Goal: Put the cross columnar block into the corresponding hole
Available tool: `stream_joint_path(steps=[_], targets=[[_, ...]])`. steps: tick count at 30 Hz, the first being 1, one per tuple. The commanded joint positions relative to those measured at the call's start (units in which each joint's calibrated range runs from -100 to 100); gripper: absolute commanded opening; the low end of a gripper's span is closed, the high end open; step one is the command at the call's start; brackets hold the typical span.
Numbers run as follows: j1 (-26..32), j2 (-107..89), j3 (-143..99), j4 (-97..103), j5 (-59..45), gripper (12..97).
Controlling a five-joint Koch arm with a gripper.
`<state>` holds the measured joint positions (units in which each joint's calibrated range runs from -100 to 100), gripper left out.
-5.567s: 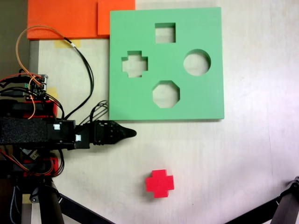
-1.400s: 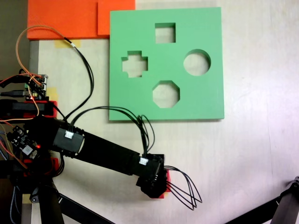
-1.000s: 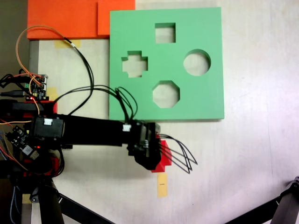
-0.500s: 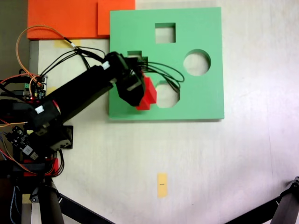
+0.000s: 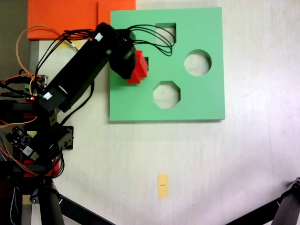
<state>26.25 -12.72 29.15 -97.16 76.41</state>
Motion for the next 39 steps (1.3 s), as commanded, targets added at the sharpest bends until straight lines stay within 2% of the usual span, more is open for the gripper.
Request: stream_joint_path(steps=[1, 12, 35, 39], targets=[[0.73, 1.41, 5.34, -1.30, 1.17, 41.9], [2.64, 7.28, 8.83, 0.72, 2.00, 41.9], [2.05, 19.71, 9.83, 3.03, 0.73, 42.1], [1.66, 20.40, 9.83, 2.94, 0.20, 45.2]])
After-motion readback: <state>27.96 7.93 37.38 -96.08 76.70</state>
